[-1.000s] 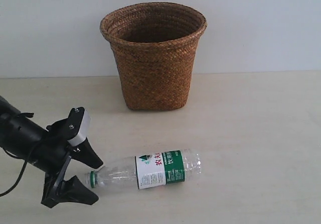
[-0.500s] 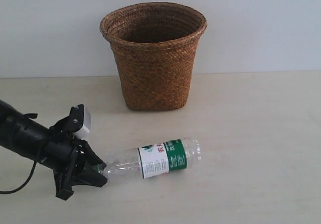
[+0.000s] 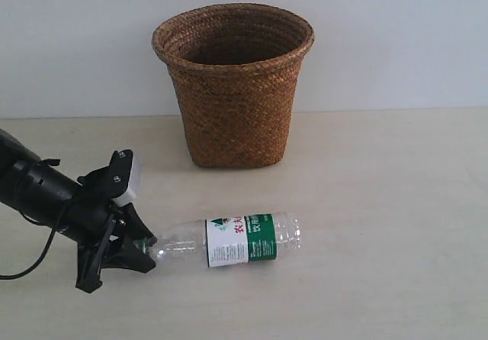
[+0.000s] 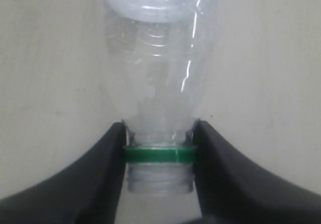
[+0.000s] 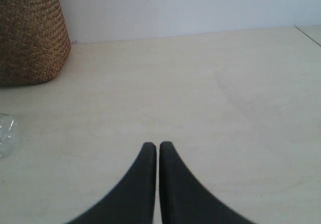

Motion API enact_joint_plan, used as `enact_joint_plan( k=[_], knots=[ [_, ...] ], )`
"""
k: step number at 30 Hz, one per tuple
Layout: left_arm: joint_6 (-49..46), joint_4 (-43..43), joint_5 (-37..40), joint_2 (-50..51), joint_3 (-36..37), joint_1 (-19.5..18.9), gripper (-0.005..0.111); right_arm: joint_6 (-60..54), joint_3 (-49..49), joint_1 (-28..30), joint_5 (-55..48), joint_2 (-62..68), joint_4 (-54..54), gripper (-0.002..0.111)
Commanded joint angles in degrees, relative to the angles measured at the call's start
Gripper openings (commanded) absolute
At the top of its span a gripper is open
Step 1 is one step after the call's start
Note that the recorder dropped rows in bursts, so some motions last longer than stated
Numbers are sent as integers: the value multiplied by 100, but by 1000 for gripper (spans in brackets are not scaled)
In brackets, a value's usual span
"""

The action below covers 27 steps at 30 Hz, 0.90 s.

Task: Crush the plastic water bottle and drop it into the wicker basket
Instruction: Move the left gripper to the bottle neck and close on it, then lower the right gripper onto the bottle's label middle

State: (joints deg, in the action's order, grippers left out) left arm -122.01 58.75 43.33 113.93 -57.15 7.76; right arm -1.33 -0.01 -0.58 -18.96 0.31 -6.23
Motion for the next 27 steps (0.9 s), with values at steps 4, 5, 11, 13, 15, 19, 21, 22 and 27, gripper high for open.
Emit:
enact_joint_plan(
  k=[4,5,11,13,15,19,21,22,27],
  knots=[
    [-25,-280,-70,-26,-125,31,4,-7,1,-5,48,-31,53,0],
    [-25,-353,-173,-26,-149,31,4,-7,1,-5,48,-31,53,0],
    [-25,-576,-70,-26,-250,31,4,-7,1,-5,48,-31,53,0],
    [-25,-657,-70,-26,-250,31,4,-7,1,-5,48,-31,53,0],
    [-25,-827,-169,-26,-250,31,4,-94,1,-5,47,-31,89,0],
    [-14,-859,-350,-26,-250,31,4,-103,1,-5,71,-31,102,0],
    [-15,-845,-211,-26,-250,31,4,-103,1,-5,227,-31,102,0],
    [-15,-845,-64,-26,-250,31,4,-103,1,-5,371,-31,102,0],
    [-15,-845,119,-26,-250,31,4,-103,1,5,1317,-31,102,0]
  ],
)
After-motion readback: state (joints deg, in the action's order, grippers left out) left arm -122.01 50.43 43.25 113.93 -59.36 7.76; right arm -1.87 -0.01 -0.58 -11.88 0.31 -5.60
